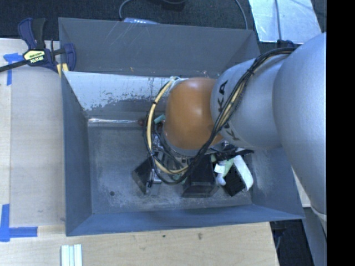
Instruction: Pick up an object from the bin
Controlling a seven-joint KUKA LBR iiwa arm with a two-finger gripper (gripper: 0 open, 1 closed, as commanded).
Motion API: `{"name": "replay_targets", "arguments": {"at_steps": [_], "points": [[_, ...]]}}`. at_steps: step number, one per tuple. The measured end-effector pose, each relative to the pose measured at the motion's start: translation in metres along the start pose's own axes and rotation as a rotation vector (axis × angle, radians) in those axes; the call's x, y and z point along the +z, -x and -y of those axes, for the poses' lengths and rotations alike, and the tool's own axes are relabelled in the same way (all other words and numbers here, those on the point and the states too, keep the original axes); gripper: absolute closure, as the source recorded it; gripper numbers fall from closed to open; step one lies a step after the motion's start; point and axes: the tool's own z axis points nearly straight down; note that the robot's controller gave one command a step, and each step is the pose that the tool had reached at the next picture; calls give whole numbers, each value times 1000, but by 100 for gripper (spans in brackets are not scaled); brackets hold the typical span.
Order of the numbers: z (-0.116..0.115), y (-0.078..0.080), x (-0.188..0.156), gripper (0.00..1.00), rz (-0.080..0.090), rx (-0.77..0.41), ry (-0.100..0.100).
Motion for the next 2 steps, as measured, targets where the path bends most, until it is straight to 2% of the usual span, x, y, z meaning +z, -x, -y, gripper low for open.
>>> {"name": "replay_targets", "arguments": {"at_steps": [1, 2], "points": [[9, 22, 2, 100, 21, 86, 9], [9, 22, 2, 100, 21, 86, 9]]}}
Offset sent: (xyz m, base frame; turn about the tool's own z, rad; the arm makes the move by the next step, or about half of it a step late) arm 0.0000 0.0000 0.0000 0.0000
